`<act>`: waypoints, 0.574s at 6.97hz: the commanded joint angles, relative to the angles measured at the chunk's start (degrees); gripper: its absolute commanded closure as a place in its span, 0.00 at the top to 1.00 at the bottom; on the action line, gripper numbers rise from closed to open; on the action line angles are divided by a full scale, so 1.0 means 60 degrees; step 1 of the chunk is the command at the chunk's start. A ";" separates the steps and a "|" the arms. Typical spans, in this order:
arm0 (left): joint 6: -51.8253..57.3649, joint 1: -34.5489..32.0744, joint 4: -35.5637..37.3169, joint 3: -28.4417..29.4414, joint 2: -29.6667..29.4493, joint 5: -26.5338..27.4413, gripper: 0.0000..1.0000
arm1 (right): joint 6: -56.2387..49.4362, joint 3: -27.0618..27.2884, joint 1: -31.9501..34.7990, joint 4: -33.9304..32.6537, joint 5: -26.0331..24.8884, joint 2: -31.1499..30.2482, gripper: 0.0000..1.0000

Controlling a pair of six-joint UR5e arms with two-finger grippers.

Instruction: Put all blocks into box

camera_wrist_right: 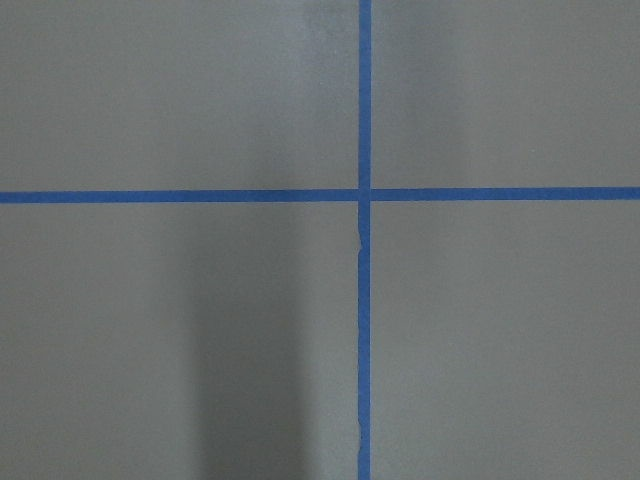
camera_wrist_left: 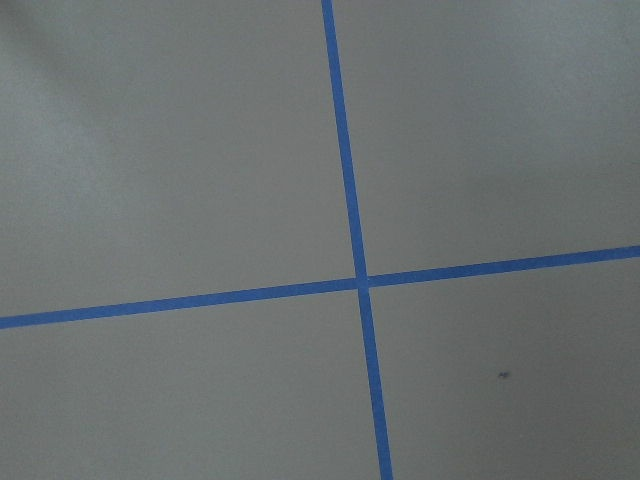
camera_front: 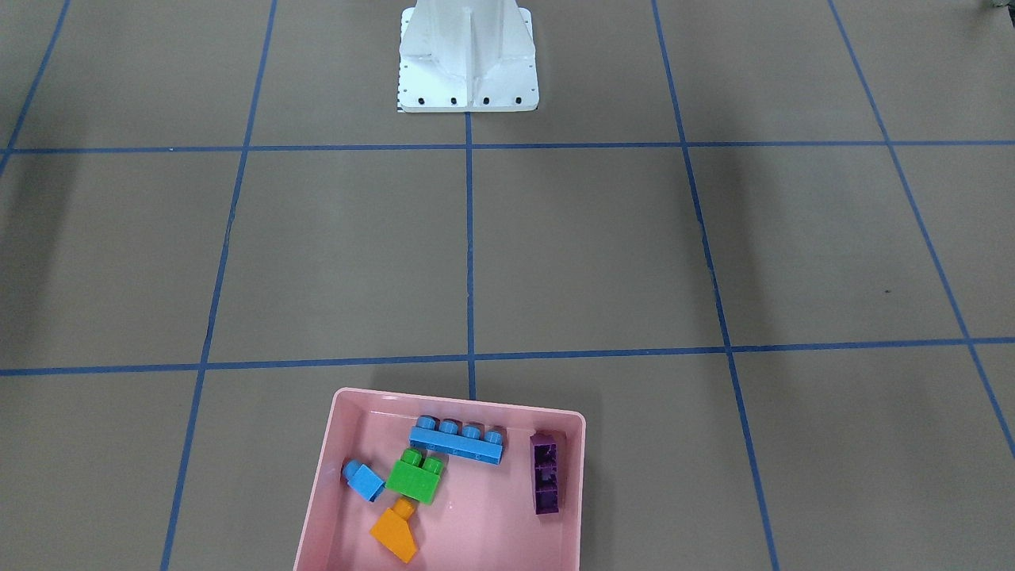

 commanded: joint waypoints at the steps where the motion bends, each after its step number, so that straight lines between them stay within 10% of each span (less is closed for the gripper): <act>1: -0.0005 0.0015 0.0244 0.0020 -0.0007 0.0000 1.00 | 0.0027 -0.0049 0.0001 0.0013 0.0000 0.0004 1.00; 4: -0.0020 0.0030 0.0244 0.0050 0.0007 0.0000 1.00 | 0.0041 -0.0092 -0.0013 0.0027 0.0014 0.0004 1.00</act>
